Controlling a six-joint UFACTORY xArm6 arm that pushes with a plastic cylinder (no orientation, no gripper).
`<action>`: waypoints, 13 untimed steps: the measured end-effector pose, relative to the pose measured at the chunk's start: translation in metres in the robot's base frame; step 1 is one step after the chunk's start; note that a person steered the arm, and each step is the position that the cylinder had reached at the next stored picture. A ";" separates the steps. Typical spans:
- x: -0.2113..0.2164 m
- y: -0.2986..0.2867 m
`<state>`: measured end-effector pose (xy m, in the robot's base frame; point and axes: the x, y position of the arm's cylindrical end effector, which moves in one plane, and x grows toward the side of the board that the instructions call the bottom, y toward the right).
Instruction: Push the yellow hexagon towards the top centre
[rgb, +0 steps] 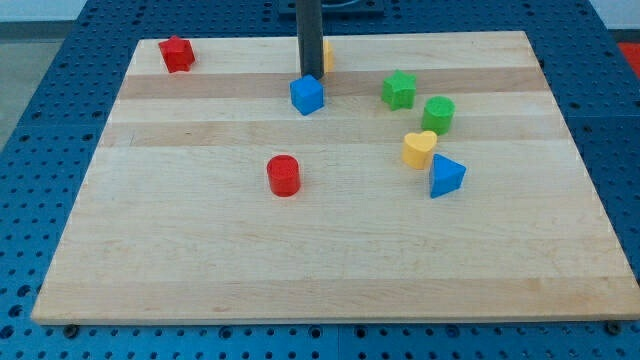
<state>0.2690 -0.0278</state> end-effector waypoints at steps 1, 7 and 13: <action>-0.013 0.000; -0.049 -0.030; -0.052 0.002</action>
<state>0.2170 -0.0254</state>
